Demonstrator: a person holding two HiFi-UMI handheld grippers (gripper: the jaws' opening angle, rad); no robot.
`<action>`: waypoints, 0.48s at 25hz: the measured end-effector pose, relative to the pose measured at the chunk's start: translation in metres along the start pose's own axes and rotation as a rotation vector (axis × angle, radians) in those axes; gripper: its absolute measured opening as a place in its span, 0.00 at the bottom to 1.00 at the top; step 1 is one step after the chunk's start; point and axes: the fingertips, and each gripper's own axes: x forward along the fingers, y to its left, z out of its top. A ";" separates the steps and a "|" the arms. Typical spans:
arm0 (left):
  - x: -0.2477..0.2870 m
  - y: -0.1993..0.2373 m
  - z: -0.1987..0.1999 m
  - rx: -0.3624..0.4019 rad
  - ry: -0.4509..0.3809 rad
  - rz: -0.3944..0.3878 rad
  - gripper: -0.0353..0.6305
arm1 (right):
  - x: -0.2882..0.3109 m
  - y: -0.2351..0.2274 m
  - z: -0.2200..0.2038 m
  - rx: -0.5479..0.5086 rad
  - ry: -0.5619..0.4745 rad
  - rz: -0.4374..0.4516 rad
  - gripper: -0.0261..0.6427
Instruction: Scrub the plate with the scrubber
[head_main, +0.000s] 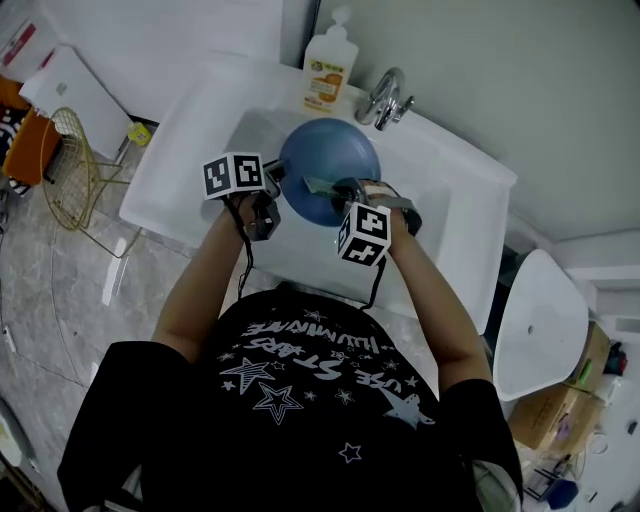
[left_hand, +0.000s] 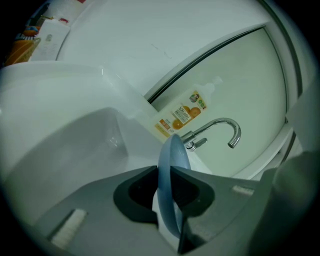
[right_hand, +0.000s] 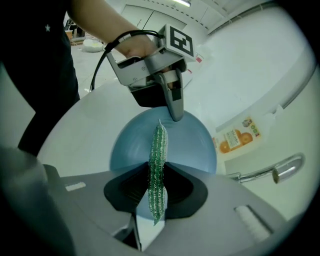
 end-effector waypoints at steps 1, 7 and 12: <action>0.000 0.002 0.001 0.001 0.005 -0.006 0.15 | 0.000 0.006 0.002 0.011 -0.003 0.023 0.21; 0.005 0.007 -0.001 0.032 0.057 -0.036 0.15 | -0.003 0.041 0.006 0.066 -0.004 0.106 0.21; 0.010 0.010 -0.006 0.041 0.076 -0.049 0.15 | -0.006 0.060 0.007 0.062 -0.004 0.160 0.21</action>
